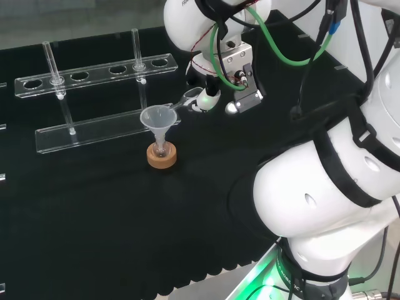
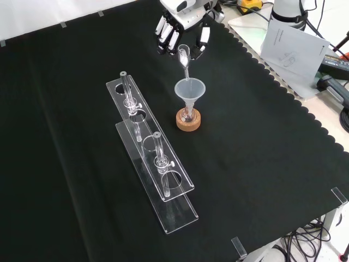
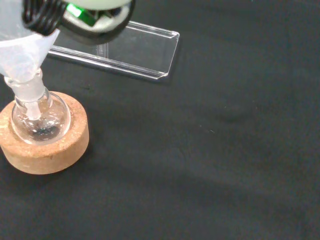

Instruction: Pour all the NaCl from the weighing funnel into the round-bottom flask.

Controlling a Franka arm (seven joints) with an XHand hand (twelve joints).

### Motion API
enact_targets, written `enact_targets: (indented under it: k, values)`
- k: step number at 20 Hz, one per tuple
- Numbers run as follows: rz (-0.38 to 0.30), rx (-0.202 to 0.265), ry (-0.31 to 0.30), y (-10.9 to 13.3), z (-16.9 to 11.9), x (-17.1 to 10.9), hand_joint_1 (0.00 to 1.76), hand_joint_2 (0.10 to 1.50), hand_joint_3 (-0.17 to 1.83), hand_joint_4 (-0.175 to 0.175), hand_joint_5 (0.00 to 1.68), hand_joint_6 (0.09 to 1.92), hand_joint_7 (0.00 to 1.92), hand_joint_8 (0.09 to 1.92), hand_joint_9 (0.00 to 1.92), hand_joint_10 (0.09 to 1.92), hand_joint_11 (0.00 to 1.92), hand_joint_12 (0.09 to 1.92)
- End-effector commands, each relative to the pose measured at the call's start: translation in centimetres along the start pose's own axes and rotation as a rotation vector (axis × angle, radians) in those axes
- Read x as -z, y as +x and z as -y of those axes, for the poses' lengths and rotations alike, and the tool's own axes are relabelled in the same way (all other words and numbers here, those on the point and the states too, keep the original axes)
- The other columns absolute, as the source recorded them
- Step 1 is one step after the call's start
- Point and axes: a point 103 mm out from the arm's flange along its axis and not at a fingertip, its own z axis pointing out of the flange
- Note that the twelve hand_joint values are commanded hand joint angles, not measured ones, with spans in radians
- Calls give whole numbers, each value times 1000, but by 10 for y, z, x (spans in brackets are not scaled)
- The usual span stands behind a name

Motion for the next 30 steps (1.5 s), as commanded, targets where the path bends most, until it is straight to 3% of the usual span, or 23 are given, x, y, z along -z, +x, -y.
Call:
enact_targets:
  k: [1, 30]
  values:
    - [25, 8, 0, 2, 0, 2, 1079, 715, 647, 175, 1150, 887, 580, 655, 935, 367, 766, 1069]
    - [196, 12, 9, 18, -4, 20, 1081, 713, 645, 175, 1156, 874, 578, 654, 937, 359, 767, 1072]
